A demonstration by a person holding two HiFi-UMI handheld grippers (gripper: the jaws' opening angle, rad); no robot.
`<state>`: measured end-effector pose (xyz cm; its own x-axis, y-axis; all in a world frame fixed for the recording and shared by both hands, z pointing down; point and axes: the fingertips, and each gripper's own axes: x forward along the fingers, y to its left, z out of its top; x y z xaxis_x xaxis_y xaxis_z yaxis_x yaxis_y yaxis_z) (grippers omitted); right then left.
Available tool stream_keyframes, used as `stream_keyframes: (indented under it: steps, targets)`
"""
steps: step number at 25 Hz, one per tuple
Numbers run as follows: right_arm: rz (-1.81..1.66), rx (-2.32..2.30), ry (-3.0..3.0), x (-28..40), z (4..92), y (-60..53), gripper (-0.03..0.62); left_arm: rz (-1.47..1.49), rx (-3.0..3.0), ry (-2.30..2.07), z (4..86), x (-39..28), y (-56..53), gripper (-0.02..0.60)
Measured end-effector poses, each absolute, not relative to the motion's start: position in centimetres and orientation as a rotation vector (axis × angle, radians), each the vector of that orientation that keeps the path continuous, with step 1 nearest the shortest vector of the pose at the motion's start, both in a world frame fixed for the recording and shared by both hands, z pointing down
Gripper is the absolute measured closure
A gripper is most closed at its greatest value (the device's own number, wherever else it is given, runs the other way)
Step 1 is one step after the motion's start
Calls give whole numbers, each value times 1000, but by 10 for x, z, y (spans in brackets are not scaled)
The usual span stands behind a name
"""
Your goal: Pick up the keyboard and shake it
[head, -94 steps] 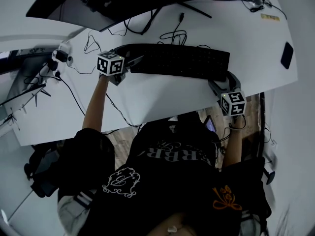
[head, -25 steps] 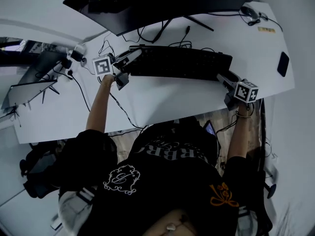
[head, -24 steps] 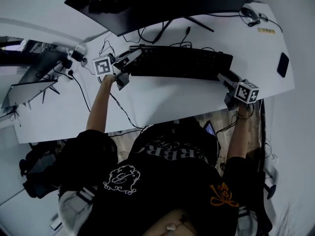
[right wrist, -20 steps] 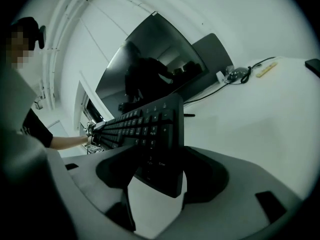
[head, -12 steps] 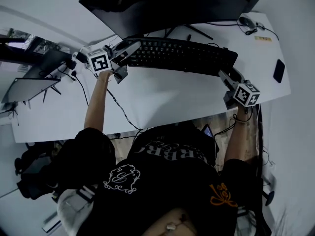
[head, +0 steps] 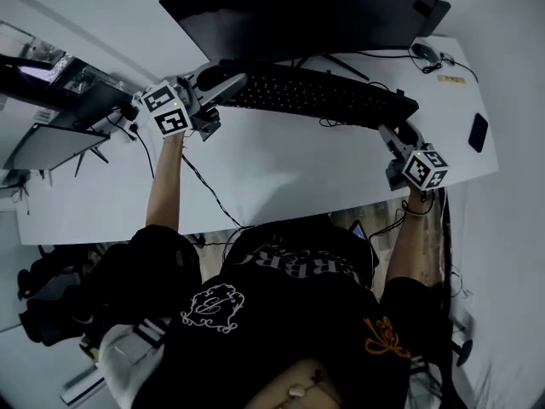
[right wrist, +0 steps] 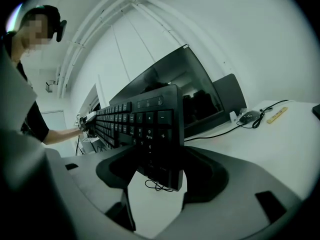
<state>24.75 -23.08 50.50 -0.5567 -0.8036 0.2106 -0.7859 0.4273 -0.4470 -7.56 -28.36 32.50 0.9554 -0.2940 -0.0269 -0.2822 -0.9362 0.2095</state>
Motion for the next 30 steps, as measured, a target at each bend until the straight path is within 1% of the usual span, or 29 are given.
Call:
stream_keyframes:
  steps: [6,11,21,30]
  targets:
    - [-855,-1406,2662,233,522,-221,309,-27,2978,-432,324,-81,-260,433]
    - [-849,-1394,2675,225,523,-226,310,-12,3003,-441,321,-86,-261,433]
    - [-822,-1435,2713,229,526,-226,310,-1,3051,-407,327,-85,-257,432]
    - [-820,-1466,2758,232,532,-221,310,77,3067,-340,342,-82,-248,436]
